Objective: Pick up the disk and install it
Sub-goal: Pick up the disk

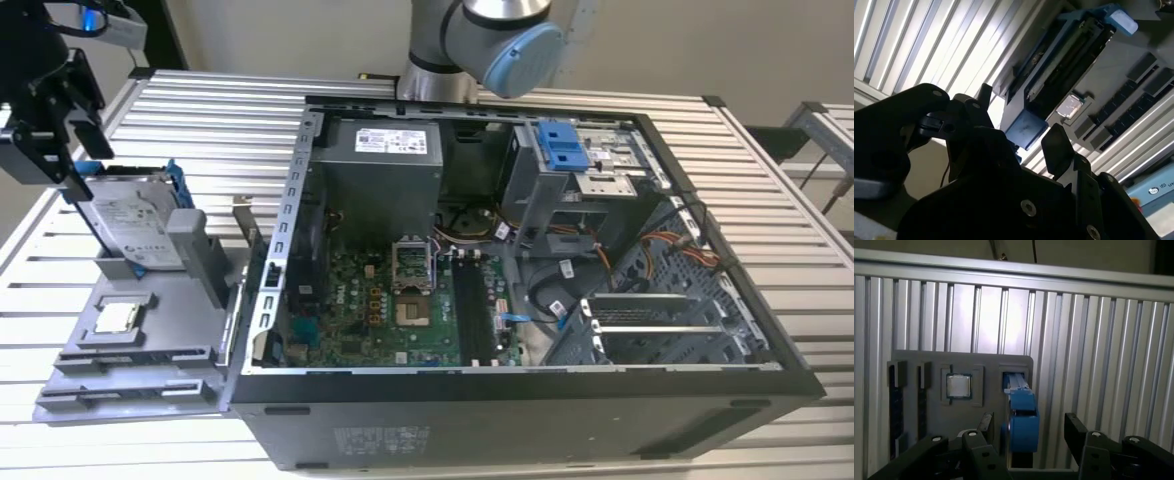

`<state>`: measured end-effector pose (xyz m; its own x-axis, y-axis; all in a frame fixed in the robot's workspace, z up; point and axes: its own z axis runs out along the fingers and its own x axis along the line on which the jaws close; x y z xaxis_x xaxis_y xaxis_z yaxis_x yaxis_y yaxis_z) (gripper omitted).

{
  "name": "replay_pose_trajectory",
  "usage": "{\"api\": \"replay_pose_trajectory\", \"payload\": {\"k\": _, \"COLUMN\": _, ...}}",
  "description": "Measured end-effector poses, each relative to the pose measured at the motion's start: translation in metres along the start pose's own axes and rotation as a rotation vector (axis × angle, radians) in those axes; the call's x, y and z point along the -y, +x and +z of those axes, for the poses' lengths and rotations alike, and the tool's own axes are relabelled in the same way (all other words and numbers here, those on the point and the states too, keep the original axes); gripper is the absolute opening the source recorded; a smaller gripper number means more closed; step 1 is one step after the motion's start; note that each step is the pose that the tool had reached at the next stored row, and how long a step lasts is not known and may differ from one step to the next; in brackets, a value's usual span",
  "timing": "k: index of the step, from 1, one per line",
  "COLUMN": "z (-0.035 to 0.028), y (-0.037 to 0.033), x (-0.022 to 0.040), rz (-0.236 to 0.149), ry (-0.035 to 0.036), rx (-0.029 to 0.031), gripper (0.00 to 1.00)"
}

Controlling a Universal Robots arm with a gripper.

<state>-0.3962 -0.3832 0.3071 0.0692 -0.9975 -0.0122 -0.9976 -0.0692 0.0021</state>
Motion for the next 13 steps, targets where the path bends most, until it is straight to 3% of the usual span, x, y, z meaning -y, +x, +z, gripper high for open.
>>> {"api": "replay_pose_trajectory", "payload": {"k": 3, "z": 0.0029, "y": 0.0, "x": -0.0004, "rz": 0.0, "ry": 0.0, "rx": 0.0, "gripper": 1.0}}
{"api": "replay_pose_trajectory", "payload": {"k": 13, "z": 0.0035, "y": 0.0, "x": -0.0004, "rz": 0.0, "ry": -0.0001, "rx": 0.0, "gripper": 1.0}}
